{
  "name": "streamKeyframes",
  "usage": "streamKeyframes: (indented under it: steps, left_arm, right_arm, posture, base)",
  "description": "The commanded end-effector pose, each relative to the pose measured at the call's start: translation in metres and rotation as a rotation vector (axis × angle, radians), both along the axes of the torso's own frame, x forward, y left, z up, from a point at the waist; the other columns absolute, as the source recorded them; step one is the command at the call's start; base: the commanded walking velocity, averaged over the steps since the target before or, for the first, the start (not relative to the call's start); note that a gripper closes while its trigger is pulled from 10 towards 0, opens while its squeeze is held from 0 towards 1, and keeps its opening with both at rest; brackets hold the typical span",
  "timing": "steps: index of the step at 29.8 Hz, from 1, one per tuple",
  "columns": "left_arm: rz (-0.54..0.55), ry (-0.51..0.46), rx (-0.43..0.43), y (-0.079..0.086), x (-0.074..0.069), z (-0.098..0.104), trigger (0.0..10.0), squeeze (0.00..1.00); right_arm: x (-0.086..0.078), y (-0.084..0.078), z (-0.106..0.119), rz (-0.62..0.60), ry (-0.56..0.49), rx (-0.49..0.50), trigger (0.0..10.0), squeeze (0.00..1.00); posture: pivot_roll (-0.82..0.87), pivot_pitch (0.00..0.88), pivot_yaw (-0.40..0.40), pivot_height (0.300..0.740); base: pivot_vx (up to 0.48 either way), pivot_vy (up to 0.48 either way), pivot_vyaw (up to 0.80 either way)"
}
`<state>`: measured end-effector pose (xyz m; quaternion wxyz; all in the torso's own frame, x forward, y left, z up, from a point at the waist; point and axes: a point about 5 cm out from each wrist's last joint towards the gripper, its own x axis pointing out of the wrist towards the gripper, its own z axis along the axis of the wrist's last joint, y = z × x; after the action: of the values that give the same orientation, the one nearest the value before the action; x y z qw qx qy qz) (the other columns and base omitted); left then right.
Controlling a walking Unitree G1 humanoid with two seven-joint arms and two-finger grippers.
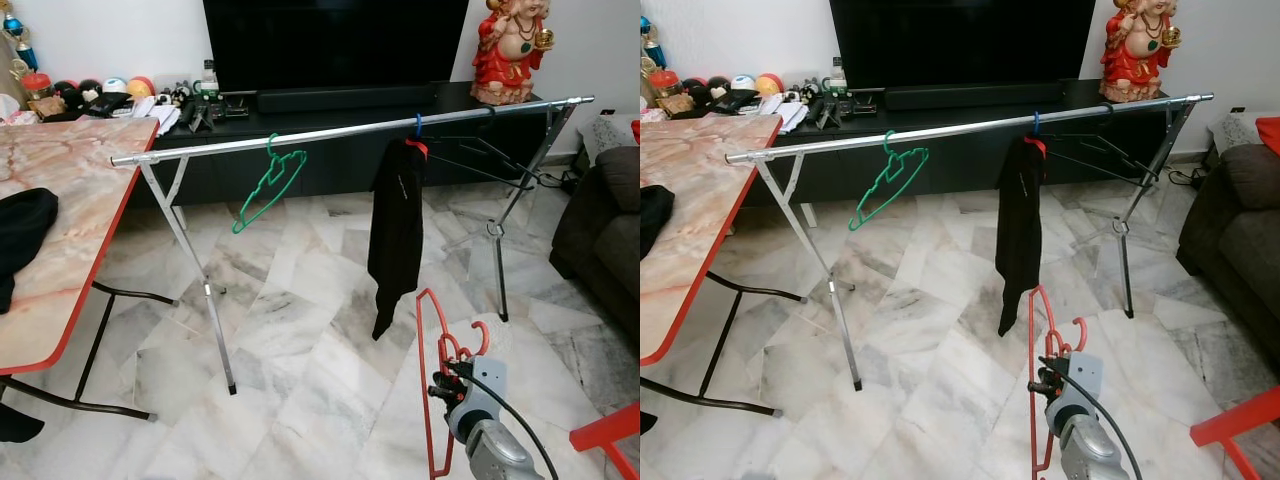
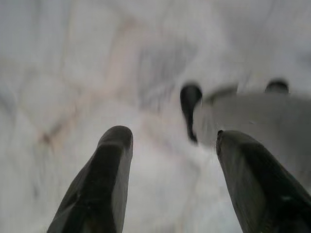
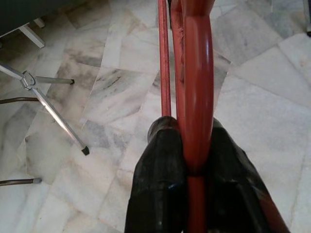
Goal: Hang hanger
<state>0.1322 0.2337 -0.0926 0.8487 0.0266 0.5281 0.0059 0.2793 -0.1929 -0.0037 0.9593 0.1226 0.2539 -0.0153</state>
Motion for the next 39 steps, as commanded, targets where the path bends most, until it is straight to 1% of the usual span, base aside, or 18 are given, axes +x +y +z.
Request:
streamKeyframes:
  steps: [1,4,5,6,9,14,16,19,21,26,30,32,33,36,38,39]
  left_arm:
    - [0.057,0.012,0.004,0.001,-0.009,-0.004,10.0,0.0]
    - [0.097,0.014,0.021,0.001,-0.01,-0.005,10.0,0.0]
    - [0.068,0.007,0.016,-0.002,-0.008,-0.005,10.0,0.0]
    - [0.068,0.007,0.016,-0.002,-0.008,-0.005,10.0,0.0]
    - [0.076,-0.012,0.007,-0.006,0.0,-0.004,10.0,0.0]
    - [0.078,-0.026,0.009,-0.005,0.007,-0.002,10.0,0.0]
    - [0.077,-0.025,0.01,-0.005,0.008,-0.002,10.0,0.0]
    - [0.074,-0.013,0.017,-0.001,0.003,-0.003,10.0,0.0]
    - [0.081,0.006,0.023,0.005,-0.006,-0.004,10.0,0.0]
    - [0.095,0.041,0.031,0.011,-0.021,-0.007,10.0,0.0]
    - [0.096,0.06,0.036,0.013,-0.026,-0.008,10.0,0.0]
    - [0.097,0.061,0.034,0.011,-0.024,-0.008,10.0,0.0]
    - [0.091,0.048,0.028,0.004,-0.014,-0.008,10.0,0.0]
    - [0.082,0.031,0.013,-0.01,-0.003,-0.008,10.0,0.0]
    - [0.074,0.025,0.004,-0.018,0.001,-0.008,10.0,0.0]
    - [0.069,0.024,0.003,-0.019,0.002,-0.008,10.0,0.0]
  right_arm:
    - [0.003,0.003,0.003,0.0,-0.017,-0.001,10.0,0.0]
    - [0.004,0.005,0.005,-0.003,-0.035,-0.003,10.0,0.0]
    - [0.005,0.005,0.006,-0.005,-0.039,-0.007,10.0,0.0]
    - [0.005,0.005,0.006,-0.005,-0.039,-0.007,10.0,0.0]
    - [0.006,0.007,0.006,0.019,-0.037,-0.023,10.0,0.0]
    - [0.008,0.006,0.009,0.011,-0.045,-0.018,10.0,0.0]
    - [0.008,0.006,0.009,0.01,-0.046,-0.018,10.0,0.0]
    - [0.009,0.006,0.01,0.014,-0.05,-0.021,10.0,0.0]
    - [0.009,0.005,0.01,0.015,-0.05,-0.028,10.0,0.0]
    - [0.01,0.006,0.01,0.019,-0.051,-0.029,10.0,0.0]
    - [0.012,0.007,0.012,0.038,-0.067,-0.045,10.0,0.0]
    - [0.012,0.009,0.013,0.065,-0.068,-0.06,10.0,0.0]
    - [0.012,0.011,0.014,0.087,-0.075,-0.056,10.0,0.0]
    - [0.012,0.015,0.015,0.136,-0.084,-0.062,10.0,0.0]
    - [0.013,0.016,0.015,0.146,-0.081,-0.065,10.0,0.0]
    - [0.014,0.016,0.017,0.148,-0.094,-0.071,10.0,0.0]
  posture:
    - [-0.01,0.029,0.017,0.74]
    - [-0.01,0.032,0.013,0.74]
    - [0.0,0.032,0.008,0.74]
    - [0.0,0.032,0.008,0.74]
    - [-0.01,0.032,0.007,0.74]
    - [-0.01,0.032,0.007,0.74]
    - [-0.01,0.032,0.008,0.74]
    - [-0.01,0.033,0.007,0.74]
    - [-0.01,0.033,0.008,0.74]
    - [0.0,0.035,0.008,0.74]
    - [0.0,0.033,0.009,0.74]
    - [-0.01,0.031,0.007,0.74]
    - [0.0,0.028,0.004,0.74]
    - [0.0,0.025,0.001,0.74]
    - [0.0,0.022,0.002,0.74]
    - [0.0,0.016,0.006,0.74]
  base:
    - [0.0,0.0,0.0]
    - [0.306,0.0,0.0]
    - [0.439,0.0,0.0]
    - [0.439,0.0,0.0]
    - [0.48,0.0,0.0]
    - [0.48,0.0,0.0]
    - [0.48,0.0,0.0]
    - [0.48,0.0,0.0]
    - [0.48,0.0,0.0]
    - [0.48,0.0,0.0]
    - [0.48,0.0,0.16]
    - [0.48,0.0,0.79]
    - [0.48,0.0,0.8]
    - [0.48,0.0,0.8]
    - [0.48,0.0,0.8]
    - [0.48,0.0,0.73]
